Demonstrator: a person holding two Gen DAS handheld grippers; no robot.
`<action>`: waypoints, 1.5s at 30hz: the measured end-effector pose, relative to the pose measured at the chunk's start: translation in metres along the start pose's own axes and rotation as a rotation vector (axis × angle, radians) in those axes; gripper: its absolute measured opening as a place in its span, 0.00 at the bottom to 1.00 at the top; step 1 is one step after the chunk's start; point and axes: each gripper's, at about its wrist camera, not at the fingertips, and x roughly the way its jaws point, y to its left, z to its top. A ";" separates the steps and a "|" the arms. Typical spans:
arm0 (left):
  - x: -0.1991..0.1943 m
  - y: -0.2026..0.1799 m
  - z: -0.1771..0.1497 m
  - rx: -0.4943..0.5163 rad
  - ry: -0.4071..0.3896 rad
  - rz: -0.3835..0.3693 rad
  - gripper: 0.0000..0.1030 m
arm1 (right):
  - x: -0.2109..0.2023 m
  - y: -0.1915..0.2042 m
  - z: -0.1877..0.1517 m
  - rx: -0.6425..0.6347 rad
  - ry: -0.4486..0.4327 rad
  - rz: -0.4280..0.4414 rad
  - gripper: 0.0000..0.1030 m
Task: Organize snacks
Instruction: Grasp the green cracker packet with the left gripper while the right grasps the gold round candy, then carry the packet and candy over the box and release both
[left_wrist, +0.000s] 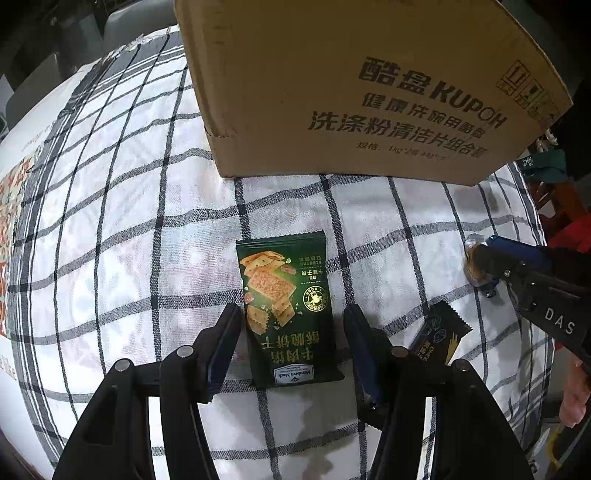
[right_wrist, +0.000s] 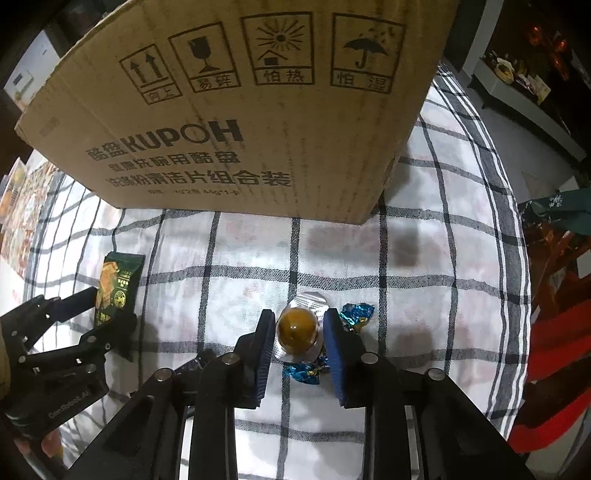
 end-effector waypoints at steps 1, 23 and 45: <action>0.000 -0.001 -0.001 0.002 -0.003 0.007 0.54 | 0.002 0.003 0.001 -0.011 0.001 -0.002 0.26; -0.059 0.007 -0.010 0.016 -0.112 -0.034 0.43 | -0.052 0.012 -0.025 -0.021 -0.100 0.090 0.22; -0.158 -0.015 -0.001 0.074 -0.339 -0.086 0.43 | -0.149 0.008 -0.023 -0.009 -0.332 0.164 0.22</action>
